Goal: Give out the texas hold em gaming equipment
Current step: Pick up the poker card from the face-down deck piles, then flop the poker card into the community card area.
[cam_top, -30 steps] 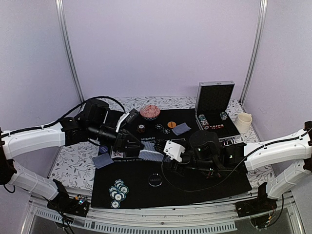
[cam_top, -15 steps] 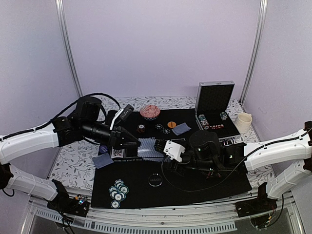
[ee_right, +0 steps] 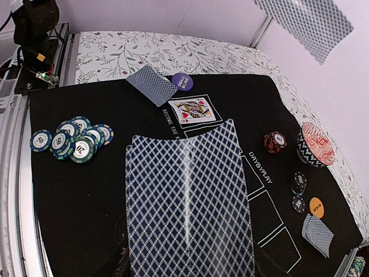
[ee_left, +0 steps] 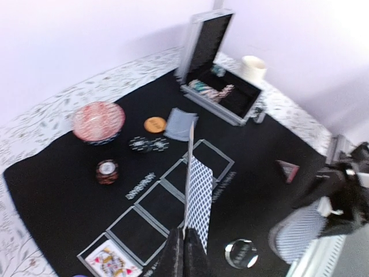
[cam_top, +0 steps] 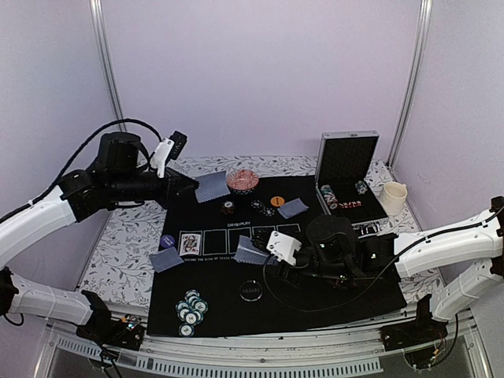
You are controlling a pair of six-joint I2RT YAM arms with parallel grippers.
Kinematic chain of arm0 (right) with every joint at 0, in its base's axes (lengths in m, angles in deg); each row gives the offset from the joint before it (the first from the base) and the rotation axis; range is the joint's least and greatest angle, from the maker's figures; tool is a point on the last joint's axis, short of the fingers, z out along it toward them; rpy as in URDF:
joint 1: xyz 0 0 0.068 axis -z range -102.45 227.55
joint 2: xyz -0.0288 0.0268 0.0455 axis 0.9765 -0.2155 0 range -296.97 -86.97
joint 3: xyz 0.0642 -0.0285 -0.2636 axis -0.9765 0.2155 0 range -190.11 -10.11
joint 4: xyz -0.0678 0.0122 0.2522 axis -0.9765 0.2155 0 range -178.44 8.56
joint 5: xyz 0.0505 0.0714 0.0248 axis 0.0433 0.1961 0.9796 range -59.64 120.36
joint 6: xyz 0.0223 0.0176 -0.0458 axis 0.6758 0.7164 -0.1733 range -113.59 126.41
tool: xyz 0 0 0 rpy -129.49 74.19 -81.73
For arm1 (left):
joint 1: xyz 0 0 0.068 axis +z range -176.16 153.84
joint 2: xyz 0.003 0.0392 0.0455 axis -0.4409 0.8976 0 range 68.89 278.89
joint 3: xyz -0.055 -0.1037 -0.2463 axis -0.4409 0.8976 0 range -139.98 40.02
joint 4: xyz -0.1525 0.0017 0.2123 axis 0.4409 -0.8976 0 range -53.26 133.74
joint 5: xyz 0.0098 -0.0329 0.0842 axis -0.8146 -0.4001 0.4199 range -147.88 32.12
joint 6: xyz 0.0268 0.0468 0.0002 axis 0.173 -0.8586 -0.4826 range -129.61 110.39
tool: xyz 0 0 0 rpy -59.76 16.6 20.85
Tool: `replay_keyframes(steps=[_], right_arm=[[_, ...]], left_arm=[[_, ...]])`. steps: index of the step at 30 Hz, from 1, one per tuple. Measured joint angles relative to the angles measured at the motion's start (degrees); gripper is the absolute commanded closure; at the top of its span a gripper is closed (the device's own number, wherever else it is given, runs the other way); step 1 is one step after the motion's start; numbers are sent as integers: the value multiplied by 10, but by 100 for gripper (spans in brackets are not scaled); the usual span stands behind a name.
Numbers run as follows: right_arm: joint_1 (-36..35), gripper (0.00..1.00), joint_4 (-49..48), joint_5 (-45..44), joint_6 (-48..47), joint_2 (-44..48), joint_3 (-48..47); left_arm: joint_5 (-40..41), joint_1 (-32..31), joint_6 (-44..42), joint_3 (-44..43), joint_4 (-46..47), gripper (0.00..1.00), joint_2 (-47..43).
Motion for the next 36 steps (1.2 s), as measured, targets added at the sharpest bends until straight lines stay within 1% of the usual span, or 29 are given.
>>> replay_keyframes(steps=[2, 3, 4, 8, 14, 18, 21, 24, 27, 30, 36], right_arm=[[0, 51, 0, 0, 0, 0, 0], [0, 51, 0, 0, 0, 0, 0], [0, 51, 0, 0, 0, 0, 0], [0, 51, 0, 0, 0, 0, 0], [0, 51, 0, 0, 0, 0, 0], [0, 51, 0, 0, 0, 1, 0], [0, 51, 0, 0, 0, 3, 0], [0, 51, 0, 0, 0, 9, 0], [0, 51, 0, 0, 0, 19, 0], [0, 51, 0, 0, 0, 27, 0], [0, 51, 0, 0, 0, 28, 3]], left_arm=[[85, -5, -15, -10, -11, 100, 38], [143, -9, -25, -14, -15, 100, 70], [167, -14, -29, -15, -17, 100, 86], [331, -62, -62, -29, -40, 100, 196], [512, -121, -107, -62, -53, 100, 307], [595, -146, -132, -78, -48, 100, 378], [621, -155, -142, -81, -47, 100, 436], [628, -170, -153, -81, -46, 100, 476], [624, -191, -162, -76, -41, 100, 482], [600, -207, -165, -71, -32, 100, 478], [548, -211, -157, -59, -37, 100, 470]])
